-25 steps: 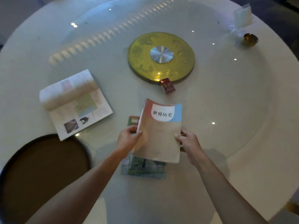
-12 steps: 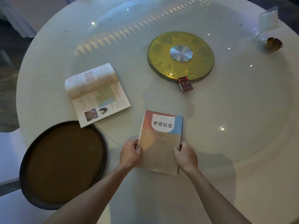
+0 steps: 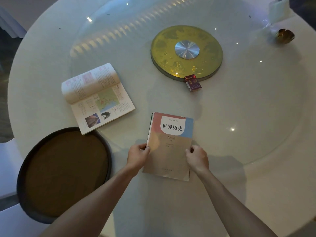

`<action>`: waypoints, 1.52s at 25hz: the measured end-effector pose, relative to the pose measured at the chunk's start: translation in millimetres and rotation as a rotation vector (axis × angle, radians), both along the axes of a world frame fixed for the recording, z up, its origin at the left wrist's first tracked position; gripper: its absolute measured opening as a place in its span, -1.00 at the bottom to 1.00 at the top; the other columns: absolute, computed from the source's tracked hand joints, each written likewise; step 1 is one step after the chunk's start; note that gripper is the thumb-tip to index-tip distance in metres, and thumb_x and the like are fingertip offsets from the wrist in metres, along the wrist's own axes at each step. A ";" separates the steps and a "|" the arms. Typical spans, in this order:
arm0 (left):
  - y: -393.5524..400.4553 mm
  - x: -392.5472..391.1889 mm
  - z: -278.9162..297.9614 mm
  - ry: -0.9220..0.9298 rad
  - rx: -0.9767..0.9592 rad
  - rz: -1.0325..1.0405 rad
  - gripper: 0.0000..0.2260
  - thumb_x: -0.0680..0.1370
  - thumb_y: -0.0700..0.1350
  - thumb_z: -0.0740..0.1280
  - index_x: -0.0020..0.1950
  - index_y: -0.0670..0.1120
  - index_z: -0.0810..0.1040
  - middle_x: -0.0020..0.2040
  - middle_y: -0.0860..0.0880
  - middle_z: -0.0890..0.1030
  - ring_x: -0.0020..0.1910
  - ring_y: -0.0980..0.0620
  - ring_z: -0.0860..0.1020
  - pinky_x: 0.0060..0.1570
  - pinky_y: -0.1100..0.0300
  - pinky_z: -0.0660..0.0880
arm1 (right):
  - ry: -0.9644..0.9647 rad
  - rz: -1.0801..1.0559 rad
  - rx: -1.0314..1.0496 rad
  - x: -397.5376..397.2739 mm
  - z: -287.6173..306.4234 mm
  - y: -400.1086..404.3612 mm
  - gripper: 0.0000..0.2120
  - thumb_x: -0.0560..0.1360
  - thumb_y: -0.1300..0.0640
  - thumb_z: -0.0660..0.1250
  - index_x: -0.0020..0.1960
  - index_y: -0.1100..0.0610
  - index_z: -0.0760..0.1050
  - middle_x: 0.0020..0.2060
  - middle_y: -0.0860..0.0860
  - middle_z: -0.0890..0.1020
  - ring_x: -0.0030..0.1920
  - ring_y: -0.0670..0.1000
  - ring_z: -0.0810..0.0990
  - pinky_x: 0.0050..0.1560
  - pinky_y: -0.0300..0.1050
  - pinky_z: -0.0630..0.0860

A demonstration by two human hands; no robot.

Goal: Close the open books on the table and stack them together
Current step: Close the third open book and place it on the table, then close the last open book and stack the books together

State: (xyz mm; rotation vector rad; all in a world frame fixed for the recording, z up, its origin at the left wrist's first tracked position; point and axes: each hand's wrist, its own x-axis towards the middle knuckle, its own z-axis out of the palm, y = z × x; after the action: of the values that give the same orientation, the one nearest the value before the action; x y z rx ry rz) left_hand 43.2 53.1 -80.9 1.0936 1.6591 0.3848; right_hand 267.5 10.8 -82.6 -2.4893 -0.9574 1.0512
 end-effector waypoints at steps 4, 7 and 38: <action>5.3 2.7 0.0 -0.067 -0.046 0.078 -0.76 0.55 -0.16 0.29 0.03 0.00 0.76 -0.07 0.07 0.76 -0.01 0.00 0.69 -0.05 0.11 0.59 | 0.083 -0.102 -0.019 5.9 -4.1 10.9 -0.80 0.46 0.16 0.29 -0.24 0.26 0.59 -0.34 0.14 0.66 -0.33 0.13 0.49 -0.31 -0.09 0.37; 13.8 7.0 1.5 -0.072 -0.046 0.071 -0.78 0.54 -0.14 0.30 -0.04 0.05 0.74 -0.07 0.09 0.75 0.00 0.01 0.69 0.05 0.01 0.61 | 0.109 -0.109 0.008 10.9 -5.6 23.1 -0.81 0.45 0.16 0.30 -0.27 0.23 0.59 -0.40 0.07 0.61 -0.35 0.10 0.47 -0.30 -0.09 0.38; 121.0 -215.7 34.0 -0.394 -0.191 0.779 -0.87 0.54 -0.25 0.34 0.05 -0.27 0.59 -0.23 -0.17 0.70 -0.40 0.02 0.63 -0.31 0.18 0.61 | 0.352 0.099 -0.025 -179.7 12.5 232.3 -0.74 0.53 0.14 0.42 0.10 0.32 0.56 0.10 0.23 0.70 -0.01 0.13 0.68 0.03 0.09 0.66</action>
State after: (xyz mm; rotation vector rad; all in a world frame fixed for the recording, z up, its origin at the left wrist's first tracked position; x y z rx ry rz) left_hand -172.5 174.1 -46.9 0.1667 1.6586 0.8564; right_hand 87.8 243.1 -70.0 -2.1881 -0.9670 1.4780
